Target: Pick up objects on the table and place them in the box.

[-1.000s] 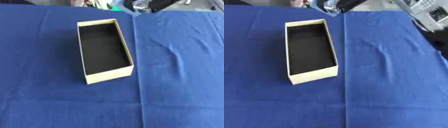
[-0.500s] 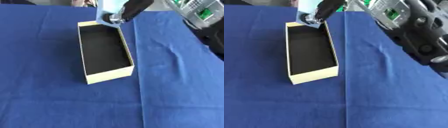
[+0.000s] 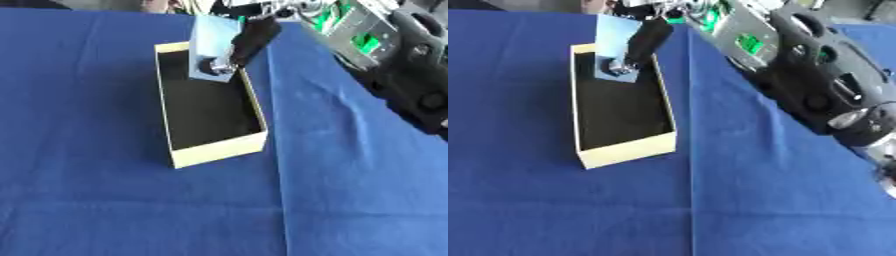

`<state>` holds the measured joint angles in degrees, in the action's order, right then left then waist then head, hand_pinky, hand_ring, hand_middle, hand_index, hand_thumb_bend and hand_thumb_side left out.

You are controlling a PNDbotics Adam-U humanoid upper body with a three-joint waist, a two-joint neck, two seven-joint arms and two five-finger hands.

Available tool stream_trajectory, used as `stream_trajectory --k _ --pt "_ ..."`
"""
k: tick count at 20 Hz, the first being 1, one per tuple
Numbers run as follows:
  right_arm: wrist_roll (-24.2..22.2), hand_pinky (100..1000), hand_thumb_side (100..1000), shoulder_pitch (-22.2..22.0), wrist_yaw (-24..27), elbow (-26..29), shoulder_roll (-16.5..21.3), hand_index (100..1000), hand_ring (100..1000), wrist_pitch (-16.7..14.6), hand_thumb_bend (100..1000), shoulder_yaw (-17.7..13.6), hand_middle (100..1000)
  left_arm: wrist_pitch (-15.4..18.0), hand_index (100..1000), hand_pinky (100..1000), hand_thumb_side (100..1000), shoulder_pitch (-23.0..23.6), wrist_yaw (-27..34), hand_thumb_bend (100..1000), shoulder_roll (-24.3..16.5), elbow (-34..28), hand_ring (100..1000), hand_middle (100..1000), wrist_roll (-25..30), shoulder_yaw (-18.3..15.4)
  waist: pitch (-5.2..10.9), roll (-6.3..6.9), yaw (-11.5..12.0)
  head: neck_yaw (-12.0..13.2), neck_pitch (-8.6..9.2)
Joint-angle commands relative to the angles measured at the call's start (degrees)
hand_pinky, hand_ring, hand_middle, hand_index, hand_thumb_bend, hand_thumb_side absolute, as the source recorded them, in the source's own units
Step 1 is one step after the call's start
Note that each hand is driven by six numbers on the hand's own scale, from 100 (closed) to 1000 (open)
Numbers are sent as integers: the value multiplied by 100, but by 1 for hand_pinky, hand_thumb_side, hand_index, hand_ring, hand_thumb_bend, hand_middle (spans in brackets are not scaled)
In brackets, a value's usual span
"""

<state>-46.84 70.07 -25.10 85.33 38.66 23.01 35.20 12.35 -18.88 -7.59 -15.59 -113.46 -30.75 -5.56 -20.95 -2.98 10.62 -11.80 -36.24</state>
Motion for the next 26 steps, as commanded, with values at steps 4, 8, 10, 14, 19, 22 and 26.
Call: stream_trajectory --k 4,8,10,14,19,22,26 --pt "-513 647 496 69 -64 -205 -104 731 755 410 100 74 631 11 721 540 713 -80 12 100 -22 -113 688 622 23 -1 78 3 32 -45 -65" --pt "-513 659 602 10 -372 -449 -228 791 783 269 100 105 705 21 721 540 713 -93 14 100 -18 -113 689 622 24 4 62 -10 48 -112 -122" --pt "-513 667 613 -20 -528 -544 -284 803 794 174 100 107 729 22 721 540 713 -94 15 100 -11 -113 689 623 23 4 52 -12 61 -166 -140" --pt "-513 695 686 -32 -729 -642 -360 849 824 50 100 72 784 19 721 540 714 -85 16 100 0 -113 689 623 22 4 35 -4 75 -208 -167" --pt "-513 741 749 -6 -872 -555 -326 929 876 -33 100 -17 855 11 721 541 714 -70 17 100 5 -113 690 623 26 1 34 9 56 -209 -192" --pt "-513 747 742 20 -872 -435 -274 951 882 -71 217 -62 865 9 721 541 714 -64 17 100 5 -113 690 623 30 0 42 14 42 -212 -198" --pt "-513 756 715 10 -917 -395 -237 979 893 -134 314 -84 887 8 721 541 714 -59 18 100 9 -113 690 624 34 1 47 18 36 -220 -187"
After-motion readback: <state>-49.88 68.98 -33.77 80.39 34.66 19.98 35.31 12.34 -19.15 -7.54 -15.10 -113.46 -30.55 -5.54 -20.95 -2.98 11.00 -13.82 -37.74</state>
